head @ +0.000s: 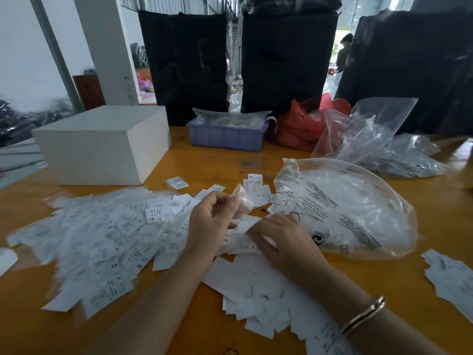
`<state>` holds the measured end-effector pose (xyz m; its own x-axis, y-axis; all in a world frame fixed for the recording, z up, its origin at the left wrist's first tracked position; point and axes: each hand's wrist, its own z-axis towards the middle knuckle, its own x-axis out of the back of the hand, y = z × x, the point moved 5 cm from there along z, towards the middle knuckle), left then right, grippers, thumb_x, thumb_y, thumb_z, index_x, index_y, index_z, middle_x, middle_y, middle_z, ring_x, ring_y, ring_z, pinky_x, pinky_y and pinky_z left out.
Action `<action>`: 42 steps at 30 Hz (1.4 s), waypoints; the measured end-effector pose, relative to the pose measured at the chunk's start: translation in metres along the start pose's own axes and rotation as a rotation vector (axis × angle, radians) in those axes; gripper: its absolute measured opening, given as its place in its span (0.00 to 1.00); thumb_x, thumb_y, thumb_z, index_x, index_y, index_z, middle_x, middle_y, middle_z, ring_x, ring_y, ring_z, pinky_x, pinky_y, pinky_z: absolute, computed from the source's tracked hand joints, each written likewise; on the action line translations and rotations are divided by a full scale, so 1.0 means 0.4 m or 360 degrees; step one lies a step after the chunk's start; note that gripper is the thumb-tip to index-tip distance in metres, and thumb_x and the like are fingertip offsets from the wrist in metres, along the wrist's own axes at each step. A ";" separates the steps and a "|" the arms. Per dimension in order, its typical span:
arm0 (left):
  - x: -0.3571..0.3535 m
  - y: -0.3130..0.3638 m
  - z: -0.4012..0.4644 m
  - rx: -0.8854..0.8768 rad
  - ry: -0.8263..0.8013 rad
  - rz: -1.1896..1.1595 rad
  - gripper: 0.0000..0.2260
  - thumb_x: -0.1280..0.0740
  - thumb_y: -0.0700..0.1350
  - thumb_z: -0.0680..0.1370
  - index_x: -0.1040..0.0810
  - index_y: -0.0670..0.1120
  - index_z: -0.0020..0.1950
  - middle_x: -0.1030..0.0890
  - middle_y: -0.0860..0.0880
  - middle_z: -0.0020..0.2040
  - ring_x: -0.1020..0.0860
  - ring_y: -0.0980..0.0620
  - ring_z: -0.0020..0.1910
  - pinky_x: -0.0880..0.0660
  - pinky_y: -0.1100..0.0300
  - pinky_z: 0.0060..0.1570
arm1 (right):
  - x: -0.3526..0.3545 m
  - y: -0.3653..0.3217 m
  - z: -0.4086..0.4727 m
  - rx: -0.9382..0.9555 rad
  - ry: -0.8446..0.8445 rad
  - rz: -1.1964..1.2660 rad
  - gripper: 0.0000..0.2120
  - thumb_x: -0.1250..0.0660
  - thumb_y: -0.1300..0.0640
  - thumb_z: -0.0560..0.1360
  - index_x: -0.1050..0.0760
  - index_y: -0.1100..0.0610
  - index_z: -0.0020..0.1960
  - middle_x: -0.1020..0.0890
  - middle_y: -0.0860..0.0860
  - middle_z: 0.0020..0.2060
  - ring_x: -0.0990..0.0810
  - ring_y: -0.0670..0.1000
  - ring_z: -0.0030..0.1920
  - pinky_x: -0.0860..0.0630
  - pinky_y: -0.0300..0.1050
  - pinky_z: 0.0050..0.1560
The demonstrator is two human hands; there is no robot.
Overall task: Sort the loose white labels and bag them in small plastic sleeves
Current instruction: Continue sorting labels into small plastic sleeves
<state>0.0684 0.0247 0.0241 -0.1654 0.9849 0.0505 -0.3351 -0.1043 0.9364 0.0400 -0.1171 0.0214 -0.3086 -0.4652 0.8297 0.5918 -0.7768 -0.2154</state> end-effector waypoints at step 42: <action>-0.020 0.034 -0.019 -0.0550 -0.0182 0.0752 0.06 0.28 0.48 0.72 0.22 0.49 0.46 0.24 0.59 0.37 0.26 0.62 0.38 0.32 0.75 0.37 | 0.041 0.092 -0.022 -0.0717 0.0606 0.1625 0.17 0.40 0.66 0.75 0.18 0.49 0.41 0.18 0.48 0.37 0.25 0.52 0.36 0.27 0.41 0.36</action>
<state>0.0580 0.0146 0.0336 -0.2756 0.8273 0.4895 -0.5352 -0.5551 0.6367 0.0499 -0.1569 0.0224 -0.0916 -0.9955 -0.0234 0.4002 -0.0153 -0.9163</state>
